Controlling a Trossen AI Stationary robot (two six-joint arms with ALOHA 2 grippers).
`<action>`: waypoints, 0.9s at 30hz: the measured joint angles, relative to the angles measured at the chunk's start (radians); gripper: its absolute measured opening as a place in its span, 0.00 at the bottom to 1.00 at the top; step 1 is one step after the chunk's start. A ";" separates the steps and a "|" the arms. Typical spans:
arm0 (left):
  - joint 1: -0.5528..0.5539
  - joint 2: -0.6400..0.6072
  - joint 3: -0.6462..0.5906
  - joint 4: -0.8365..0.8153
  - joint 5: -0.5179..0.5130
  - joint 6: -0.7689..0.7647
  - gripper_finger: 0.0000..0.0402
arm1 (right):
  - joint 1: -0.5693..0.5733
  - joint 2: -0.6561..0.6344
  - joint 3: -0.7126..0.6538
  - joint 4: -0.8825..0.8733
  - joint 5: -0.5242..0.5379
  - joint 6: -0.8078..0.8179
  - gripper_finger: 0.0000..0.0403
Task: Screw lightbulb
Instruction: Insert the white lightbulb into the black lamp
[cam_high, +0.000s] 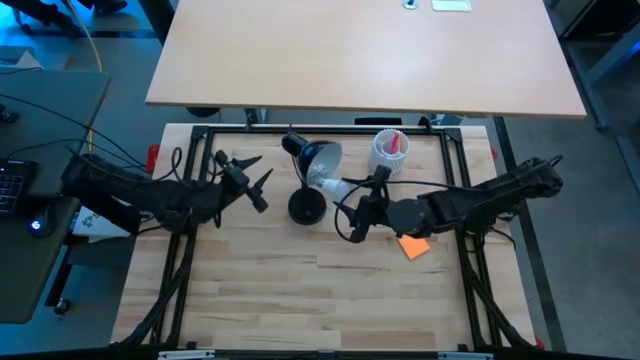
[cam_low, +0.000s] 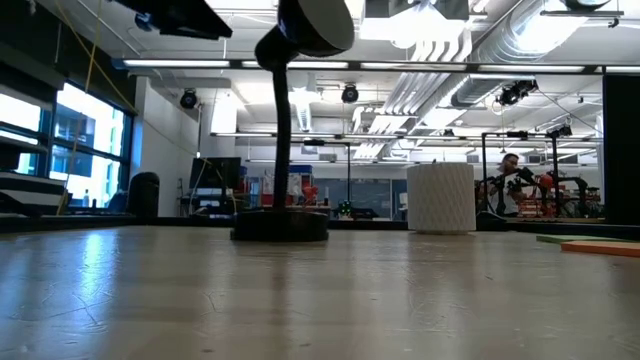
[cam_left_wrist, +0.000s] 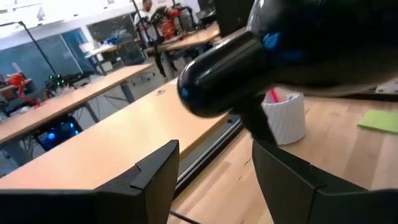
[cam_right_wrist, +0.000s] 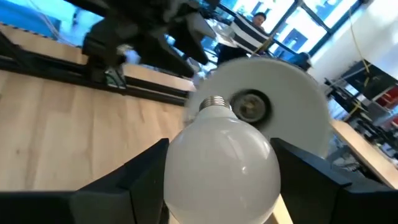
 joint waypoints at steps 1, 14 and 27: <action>0.016 0.000 0.000 -0.005 0.015 -0.001 0.49 | 0.001 0.000 0.000 -0.001 0.005 0.004 0.63; 0.426 0.018 0.000 -0.020 0.505 -0.051 0.49 | -0.067 0.111 0.010 0.168 0.158 0.018 0.63; 0.664 0.109 0.000 0.302 1.000 -0.025 0.49 | -0.167 0.181 0.162 -0.026 0.053 -0.067 0.63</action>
